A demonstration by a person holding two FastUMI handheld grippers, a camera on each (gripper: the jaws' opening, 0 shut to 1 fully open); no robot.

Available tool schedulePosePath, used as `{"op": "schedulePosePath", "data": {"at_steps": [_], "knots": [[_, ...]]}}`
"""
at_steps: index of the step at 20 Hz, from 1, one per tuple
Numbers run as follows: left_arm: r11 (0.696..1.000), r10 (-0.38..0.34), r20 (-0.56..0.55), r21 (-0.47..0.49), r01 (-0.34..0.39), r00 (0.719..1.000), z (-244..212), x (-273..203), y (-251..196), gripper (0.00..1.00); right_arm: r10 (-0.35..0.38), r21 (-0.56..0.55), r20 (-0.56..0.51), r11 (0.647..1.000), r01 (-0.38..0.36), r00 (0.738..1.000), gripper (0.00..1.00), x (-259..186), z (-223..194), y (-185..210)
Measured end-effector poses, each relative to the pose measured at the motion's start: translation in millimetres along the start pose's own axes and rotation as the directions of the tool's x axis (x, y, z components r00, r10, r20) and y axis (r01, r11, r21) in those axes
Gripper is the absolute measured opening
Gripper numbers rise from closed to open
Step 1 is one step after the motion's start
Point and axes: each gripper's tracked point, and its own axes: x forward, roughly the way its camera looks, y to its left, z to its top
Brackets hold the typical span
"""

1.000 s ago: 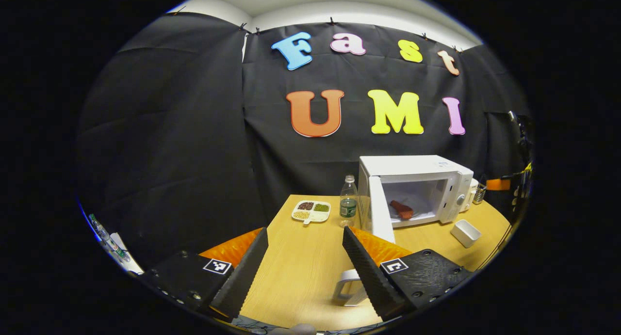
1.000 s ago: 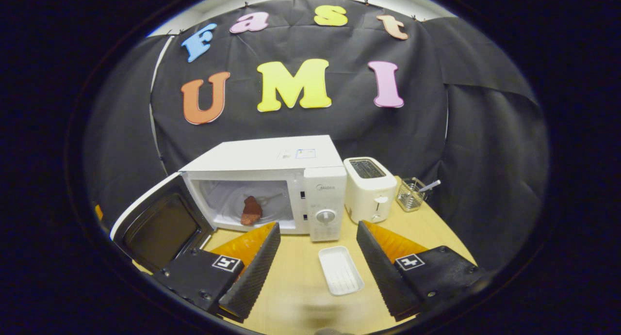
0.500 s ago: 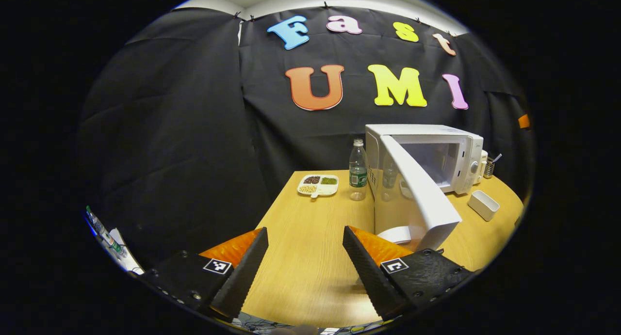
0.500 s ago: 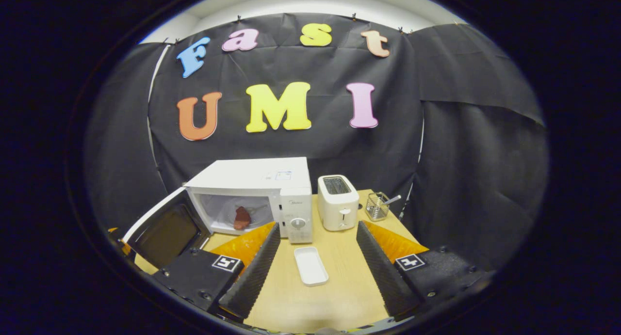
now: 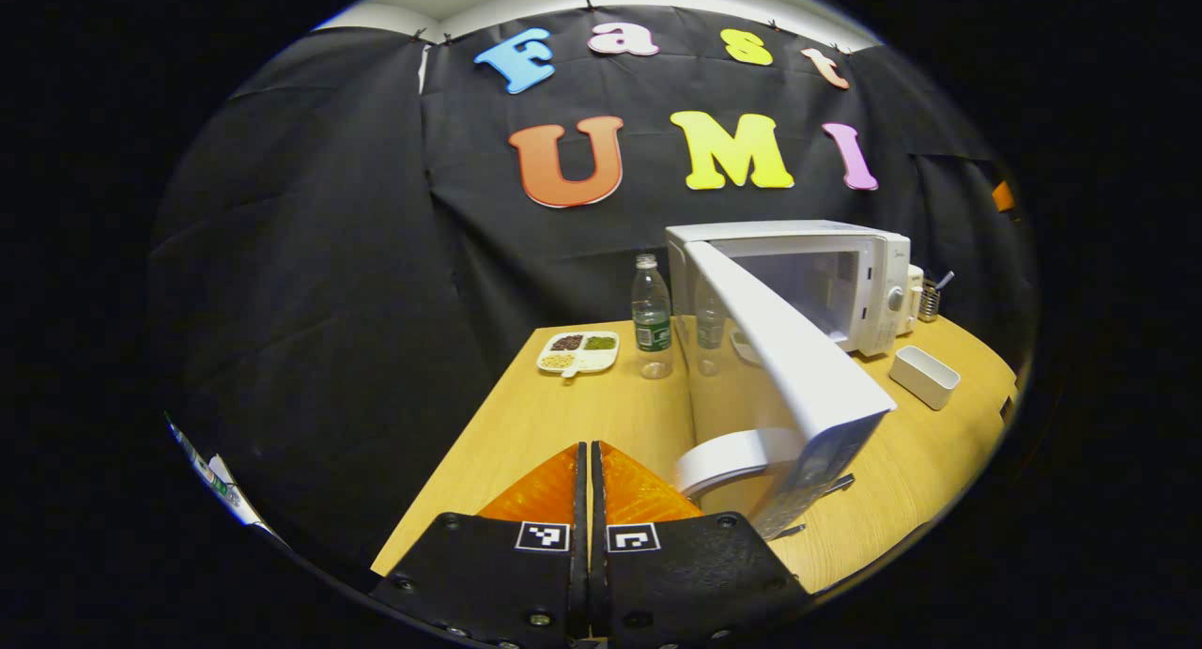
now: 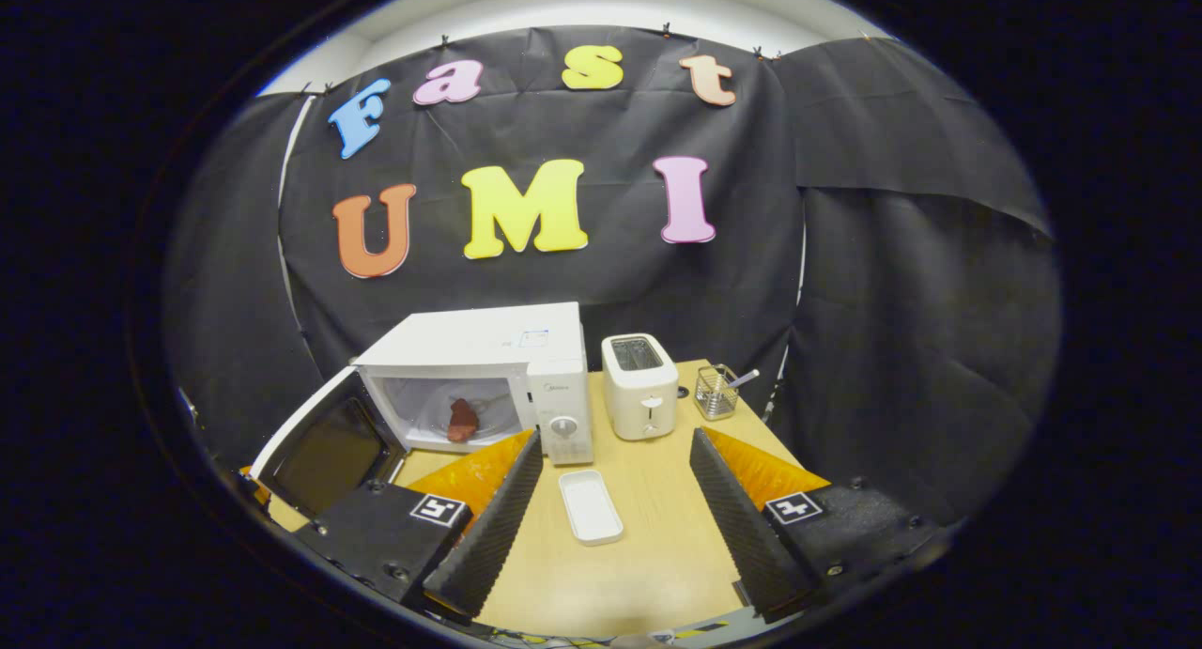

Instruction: Open the microwave oven with the left hand, put the food in, and close the microwave oven.

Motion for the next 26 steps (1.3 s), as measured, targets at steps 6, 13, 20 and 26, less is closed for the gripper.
{"op": "schedulePosePath", "data": {"at_steps": [6, 13, 20, 26], "knots": [[0.994, -0.106, 0.029, 0.003, 0.105, 0.994, 16.6, -0.9, -55.9, 0.0, -0.034, 0.024, 0.003, 0.999, 0.034, 0.999, 1.0, -3.1, 10.5, -28.5], [0.969, -0.243, 0.037, -0.022, 0.244, 0.969, 30.6, 2.3, -140.0, 0.0, -0.048, 0.045, -0.009, 0.998, 0.048, 0.999, 1.0, -0.3, 13.3, -53.8], [0.933, -0.358, 0.052, -0.02, 0.36, 0.932, 48.2, 15.7, -221.6, 0.0, -0.067, 0.049, 0.028, 0.997, 0.066, 0.997, 1.0, 0.2, 36.2, -82.9], [0.906, -0.422, 0.069, -0.004, 0.423, 0.904, 67.7, 40.2, -271.8, 0.0, -0.076, 0.049, 0.047, 0.996, 0.073, 0.996, 1.0, 5.4, 54.5, -99.1]]}}
